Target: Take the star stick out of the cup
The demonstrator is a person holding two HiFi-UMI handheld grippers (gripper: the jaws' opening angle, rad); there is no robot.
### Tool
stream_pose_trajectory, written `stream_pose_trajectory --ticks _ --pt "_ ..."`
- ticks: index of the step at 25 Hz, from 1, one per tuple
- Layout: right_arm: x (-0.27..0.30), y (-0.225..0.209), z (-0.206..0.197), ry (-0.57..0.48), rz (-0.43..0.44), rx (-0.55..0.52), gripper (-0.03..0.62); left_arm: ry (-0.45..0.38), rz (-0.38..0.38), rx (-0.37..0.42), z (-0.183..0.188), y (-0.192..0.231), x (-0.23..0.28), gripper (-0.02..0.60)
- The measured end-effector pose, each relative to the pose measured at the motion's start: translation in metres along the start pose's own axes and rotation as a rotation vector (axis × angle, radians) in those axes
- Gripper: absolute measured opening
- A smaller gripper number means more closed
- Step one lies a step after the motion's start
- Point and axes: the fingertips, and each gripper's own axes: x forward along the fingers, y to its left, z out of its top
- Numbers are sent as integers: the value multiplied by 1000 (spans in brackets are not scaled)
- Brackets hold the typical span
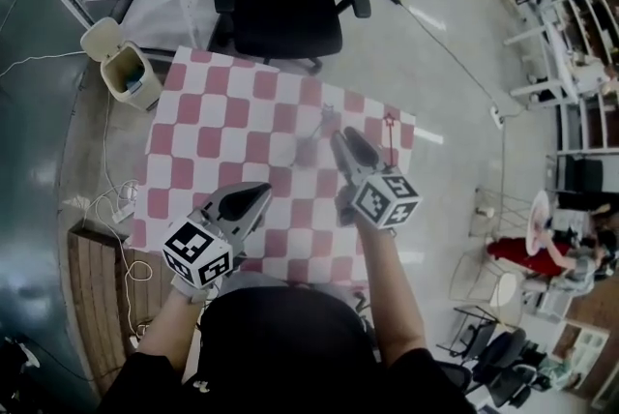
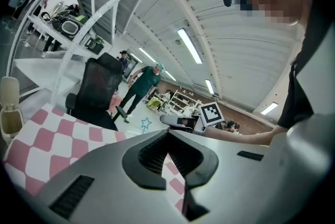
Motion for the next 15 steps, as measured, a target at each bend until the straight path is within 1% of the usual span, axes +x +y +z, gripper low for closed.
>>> stream_pose_trajectory --ticks 4,9,14,15 --pt "25 -15 -11 46 -39 16 146 17 -7 -15 -8 19 3 38" --pt "46 -28 -22 81 -63 47 146 19 10 -37 -10 41 1 39" --pt "63 -33 -32 110 -85 51 144 14 34 -54 -12 58 -6 40" --pt "64 -34 -33 111 -89 53 134 13 36 -58 -12 59 -7 38"
